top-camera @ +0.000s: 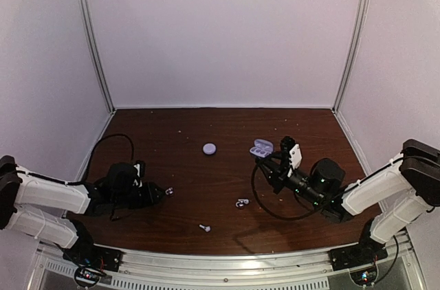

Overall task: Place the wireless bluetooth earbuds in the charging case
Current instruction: Pick up the left earbud from the center of the board.

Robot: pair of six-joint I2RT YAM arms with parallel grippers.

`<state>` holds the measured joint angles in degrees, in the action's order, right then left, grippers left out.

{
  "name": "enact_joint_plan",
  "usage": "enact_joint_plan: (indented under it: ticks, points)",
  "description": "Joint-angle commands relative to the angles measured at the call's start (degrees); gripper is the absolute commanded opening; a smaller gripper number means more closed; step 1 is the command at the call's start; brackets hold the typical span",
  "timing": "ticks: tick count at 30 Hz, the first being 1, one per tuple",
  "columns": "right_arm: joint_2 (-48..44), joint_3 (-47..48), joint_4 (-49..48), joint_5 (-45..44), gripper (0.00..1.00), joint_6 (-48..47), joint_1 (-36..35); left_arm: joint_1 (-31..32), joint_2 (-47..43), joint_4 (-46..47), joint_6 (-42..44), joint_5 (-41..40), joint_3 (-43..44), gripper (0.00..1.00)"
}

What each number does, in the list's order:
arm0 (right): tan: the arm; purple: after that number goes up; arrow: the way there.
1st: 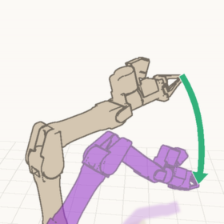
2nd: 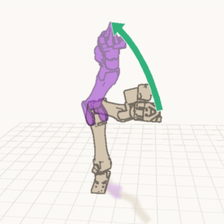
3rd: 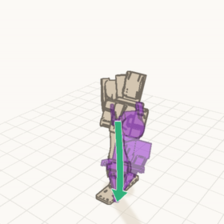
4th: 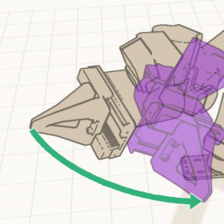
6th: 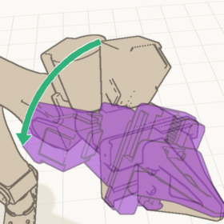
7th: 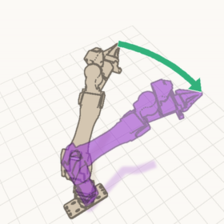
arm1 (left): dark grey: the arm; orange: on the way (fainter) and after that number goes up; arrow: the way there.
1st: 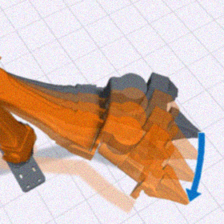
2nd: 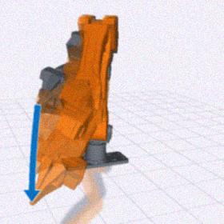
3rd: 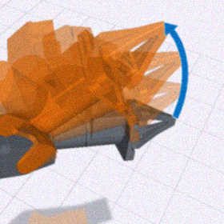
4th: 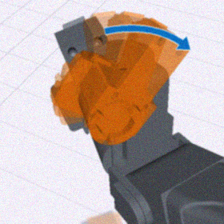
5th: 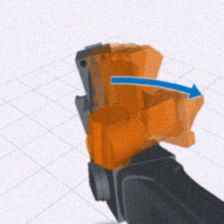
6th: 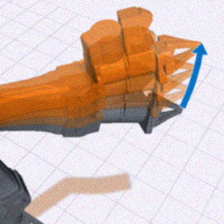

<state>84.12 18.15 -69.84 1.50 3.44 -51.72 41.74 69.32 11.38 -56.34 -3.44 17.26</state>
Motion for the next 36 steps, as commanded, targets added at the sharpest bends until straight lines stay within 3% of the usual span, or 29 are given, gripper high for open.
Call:
enact_joint_plan:
  ticks: [1,17,23,36]
  points:
    - [-1.23,-0.49,-0.38,0.78,0.01,0.6,0.26,-2.39,-0.03,13.72,-5.5,6.51,-4.29,0.38]
    - [-2.35,-0.77,-0.28,0.61,0.01,0.52,0.22,-9.85,9.51,19.34,-12.16,19.73,-3.7,0.36]
    - [-2.5,-0.53,-0.01,0.65,0.01,0.46,0.23,-12.44,14.55,23.6,-13.89,24.97,-3.52,0.3]
    - [-3.69,-0.49,1.1,0.27,0.01,0.13,0.22,-14.66,21.77,33.91,-17.87,28.31,-6.09,0.22]
